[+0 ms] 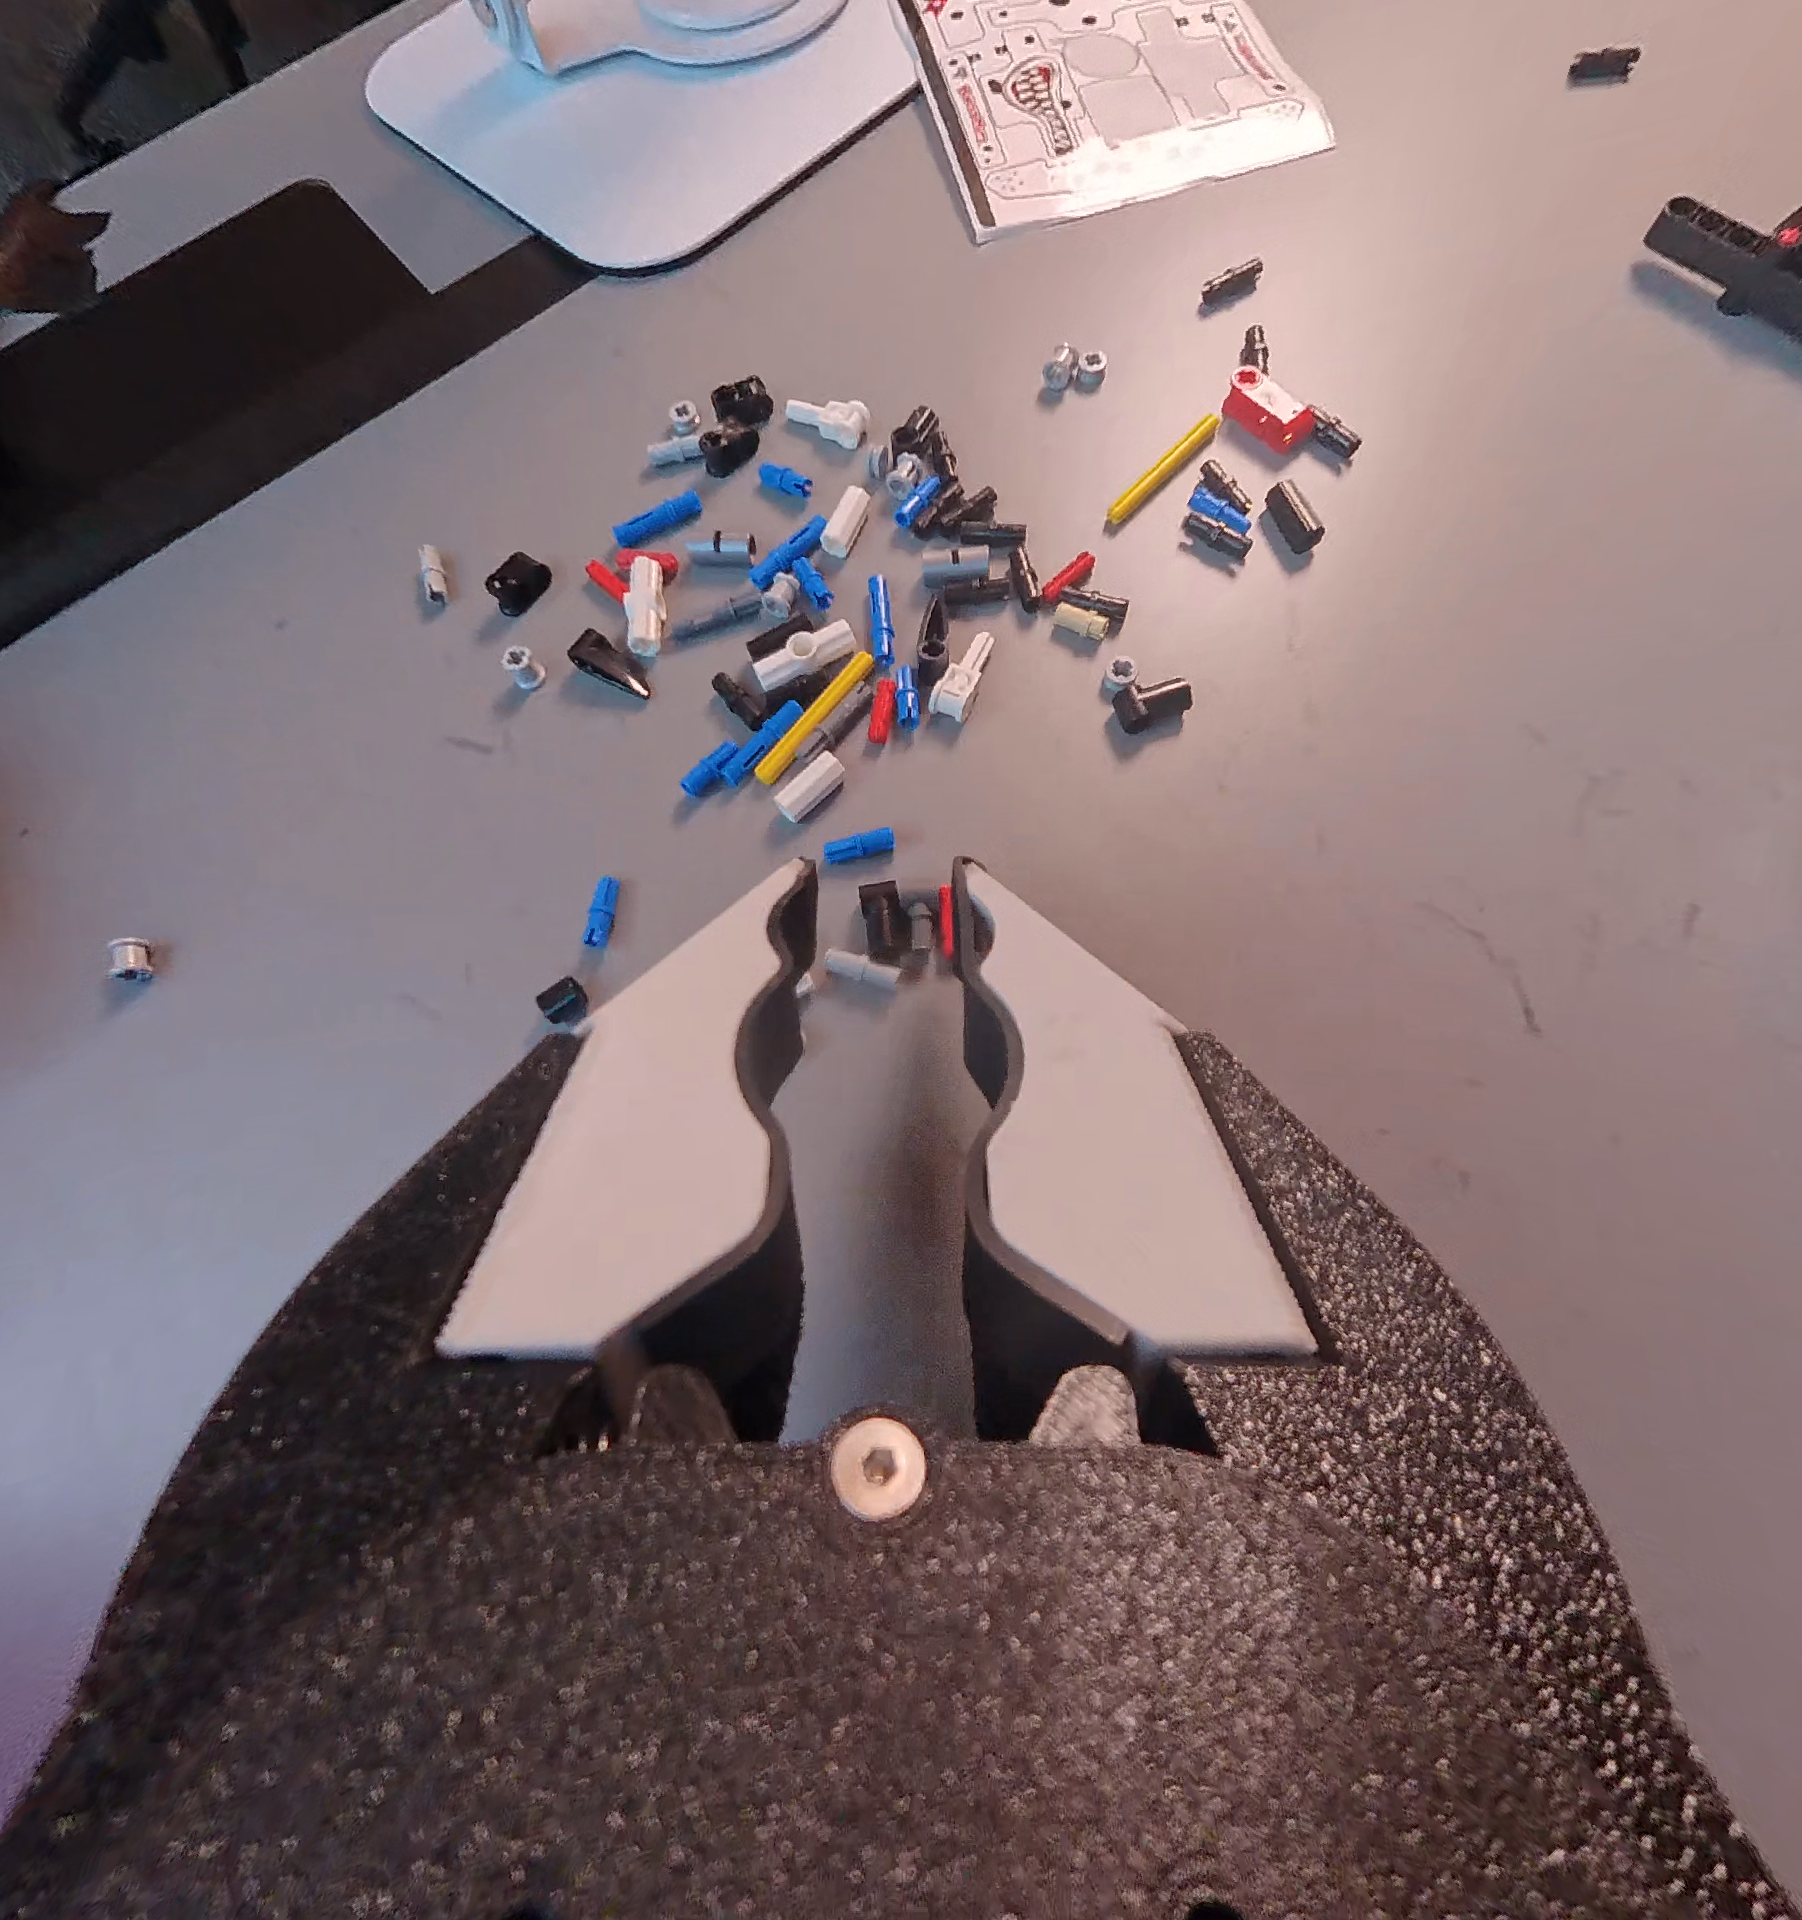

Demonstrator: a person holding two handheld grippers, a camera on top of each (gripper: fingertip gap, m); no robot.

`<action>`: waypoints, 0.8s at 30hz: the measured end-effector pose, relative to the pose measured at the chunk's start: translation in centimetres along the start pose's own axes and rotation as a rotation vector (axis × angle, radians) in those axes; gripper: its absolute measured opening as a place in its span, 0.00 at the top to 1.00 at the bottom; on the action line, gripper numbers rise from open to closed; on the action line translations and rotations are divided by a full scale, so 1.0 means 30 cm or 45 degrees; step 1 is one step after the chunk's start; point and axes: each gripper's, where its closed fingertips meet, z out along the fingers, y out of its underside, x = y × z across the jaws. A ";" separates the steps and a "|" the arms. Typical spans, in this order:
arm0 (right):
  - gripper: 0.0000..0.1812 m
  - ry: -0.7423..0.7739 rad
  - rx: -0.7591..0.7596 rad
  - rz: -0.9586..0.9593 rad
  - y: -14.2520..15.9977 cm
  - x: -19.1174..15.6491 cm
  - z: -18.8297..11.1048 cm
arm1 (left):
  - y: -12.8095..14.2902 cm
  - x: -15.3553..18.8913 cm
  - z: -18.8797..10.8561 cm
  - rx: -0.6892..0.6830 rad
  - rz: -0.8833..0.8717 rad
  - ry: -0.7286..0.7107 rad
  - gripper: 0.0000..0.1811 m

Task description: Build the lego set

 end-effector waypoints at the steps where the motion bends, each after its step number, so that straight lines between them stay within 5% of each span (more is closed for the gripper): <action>1: 0.86 -0.003 -0.004 -0.001 0.002 -0.001 0.001 | 0.010 -0.006 0.006 -0.016 0.009 -0.010 0.86; 24: 0.86 -0.064 -0.021 -0.014 0.009 -0.027 0.009 | 0.016 -0.010 0.087 -0.114 -0.069 0.058 0.91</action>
